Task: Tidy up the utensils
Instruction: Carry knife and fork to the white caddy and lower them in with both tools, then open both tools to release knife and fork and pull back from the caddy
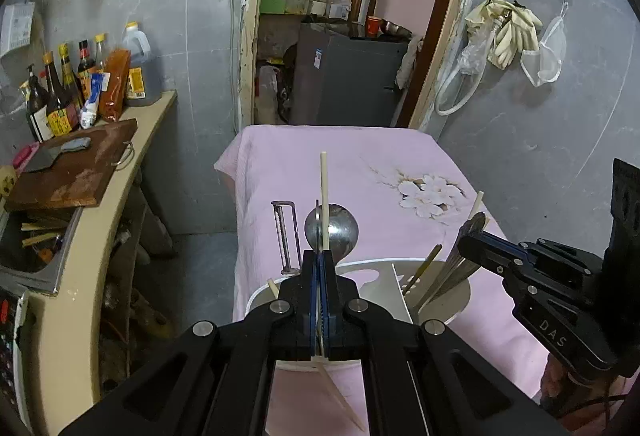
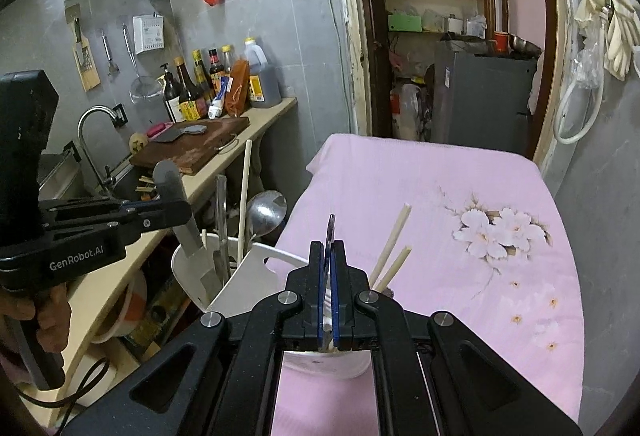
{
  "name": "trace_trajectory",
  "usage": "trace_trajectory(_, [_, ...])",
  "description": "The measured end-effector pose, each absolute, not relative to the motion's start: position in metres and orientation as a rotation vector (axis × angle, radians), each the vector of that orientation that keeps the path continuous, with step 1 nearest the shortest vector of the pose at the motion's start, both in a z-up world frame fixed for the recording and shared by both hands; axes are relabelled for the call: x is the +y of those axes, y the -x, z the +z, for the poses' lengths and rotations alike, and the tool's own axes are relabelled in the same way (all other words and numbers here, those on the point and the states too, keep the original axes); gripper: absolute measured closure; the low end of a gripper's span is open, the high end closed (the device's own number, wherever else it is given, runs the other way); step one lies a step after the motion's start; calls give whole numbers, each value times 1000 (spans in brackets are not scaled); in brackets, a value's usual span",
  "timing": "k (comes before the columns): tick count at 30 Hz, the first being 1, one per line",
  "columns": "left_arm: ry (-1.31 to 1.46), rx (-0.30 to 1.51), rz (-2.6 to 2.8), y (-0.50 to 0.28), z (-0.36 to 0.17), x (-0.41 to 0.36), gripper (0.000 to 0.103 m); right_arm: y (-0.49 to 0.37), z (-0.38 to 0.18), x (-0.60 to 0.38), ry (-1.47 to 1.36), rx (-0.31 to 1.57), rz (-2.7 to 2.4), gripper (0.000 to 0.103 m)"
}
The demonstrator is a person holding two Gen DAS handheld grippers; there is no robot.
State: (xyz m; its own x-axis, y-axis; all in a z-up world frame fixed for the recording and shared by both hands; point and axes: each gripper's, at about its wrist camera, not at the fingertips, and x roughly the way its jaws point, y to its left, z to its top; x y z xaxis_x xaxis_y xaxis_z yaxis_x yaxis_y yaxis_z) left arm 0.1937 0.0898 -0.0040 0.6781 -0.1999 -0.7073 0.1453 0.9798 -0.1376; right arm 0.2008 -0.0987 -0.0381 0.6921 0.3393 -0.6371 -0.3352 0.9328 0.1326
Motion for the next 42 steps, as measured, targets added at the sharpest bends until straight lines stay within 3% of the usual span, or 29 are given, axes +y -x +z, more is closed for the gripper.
trace_trajectory(9, [134,827,-216,-197,-6,96,100,-203,-37,-105,-27,721,369,99])
trace_trajectory(11, [166,835,-231,-198,-8,100,100,-201,-36,-107,-32,715,371,96])
trace_trajectory(15, [253,848,-272,-198,-15,110,99,-197,-32,-110,-51,694,373,74])
trace_trajectory(25, [344,810,-228,-183,-23,113,92,-179,-24,-126,-78,629,387,72])
trace_trajectory(28, [349,743,-204,-168,-15,106,81,-164,-18,-144,-107,574,360,60])
trace_trajectory(31, [371,675,-193,-151,-6,95,70,-150,-9,-163,-125,532,316,57])
trace_trajectory(33, [373,633,-188,-140,1,85,57,-138,-2,-178,-130,502,290,53])
trace_trajectory(38, [332,556,-182,-106,15,55,44,-110,13,-212,-119,465,245,46])
trace_trajectory(40, [318,533,-174,-93,18,47,34,-97,18,-227,-116,456,238,36])
trace_trajectory(42, [307,511,-164,-80,21,39,17,-85,20,-238,-112,444,232,28])
